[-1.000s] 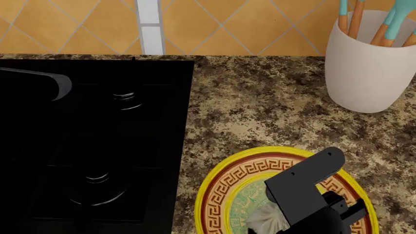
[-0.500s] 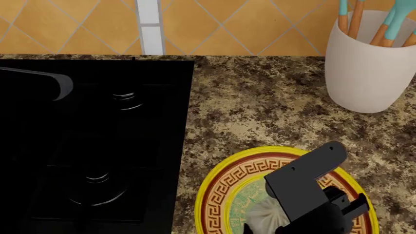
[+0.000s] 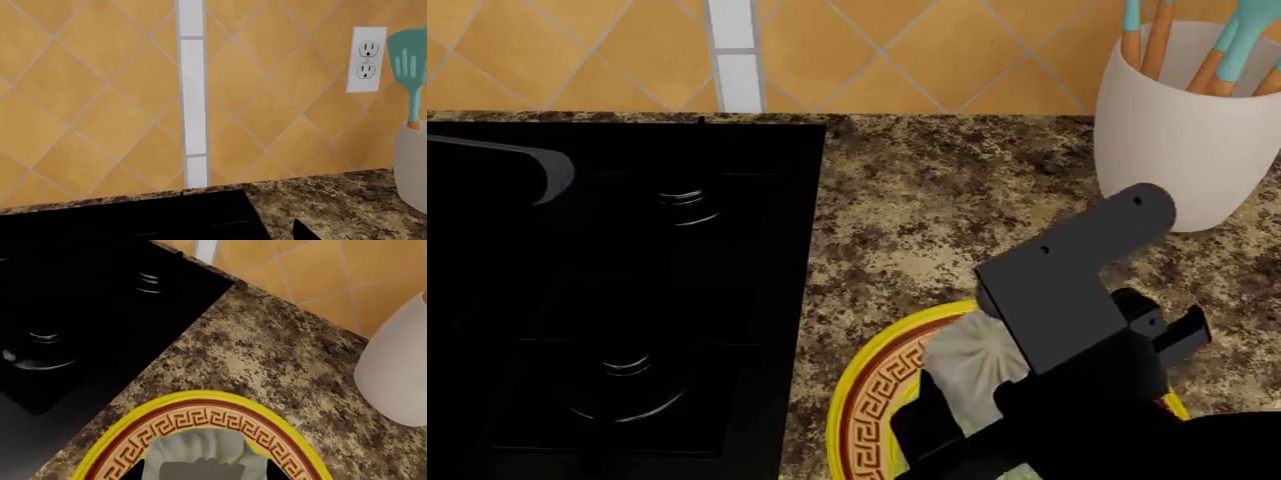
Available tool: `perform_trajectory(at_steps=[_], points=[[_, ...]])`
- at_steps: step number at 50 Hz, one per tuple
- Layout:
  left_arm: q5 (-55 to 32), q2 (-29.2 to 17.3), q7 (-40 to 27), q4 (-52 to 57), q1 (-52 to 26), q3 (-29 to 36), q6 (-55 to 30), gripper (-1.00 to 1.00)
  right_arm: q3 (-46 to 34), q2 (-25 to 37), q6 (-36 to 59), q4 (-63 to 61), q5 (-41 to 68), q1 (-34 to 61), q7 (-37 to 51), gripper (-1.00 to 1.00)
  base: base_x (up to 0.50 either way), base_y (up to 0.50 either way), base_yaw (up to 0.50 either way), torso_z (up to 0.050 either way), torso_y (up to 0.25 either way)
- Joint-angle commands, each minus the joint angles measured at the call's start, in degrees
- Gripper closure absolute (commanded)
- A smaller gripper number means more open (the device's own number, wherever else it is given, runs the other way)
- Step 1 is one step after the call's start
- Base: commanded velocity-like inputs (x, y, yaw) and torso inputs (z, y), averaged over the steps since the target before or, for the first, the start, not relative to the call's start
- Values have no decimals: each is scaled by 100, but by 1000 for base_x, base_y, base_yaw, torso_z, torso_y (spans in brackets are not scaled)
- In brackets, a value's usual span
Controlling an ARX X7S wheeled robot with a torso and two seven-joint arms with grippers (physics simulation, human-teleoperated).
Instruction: Pick the dumpling from the plate and place it in the pan.
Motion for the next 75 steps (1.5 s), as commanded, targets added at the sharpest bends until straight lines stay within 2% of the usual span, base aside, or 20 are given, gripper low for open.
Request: perform_trajectory(at_steps=[1,18,37,47,75], points=[[-55,-37,-43,90,0,-14,-57,-100,204,-10,-8,9,221,496,238,100,0,0,0,0,0],[-142,-84,-59,205,27,-40,-72,-100,463,-222,-720,116,-660,430,536,100,0,0,0,0,0],[-222,-110,-91,322,76,-47,-69,-100,32,-734,-1638,526,-2552,580,526,100,0,0,0,0,0],[-250,-133,-117,356,100,-60,-62,-100,-9,-876,-2111,772,-3072,509,520,100,0,0,0,0,0],[-258,-142,-156,304,33,12,-59,-100,104,-926,-2291,744,-2885,242,478,100,0,0,0,0,0]])
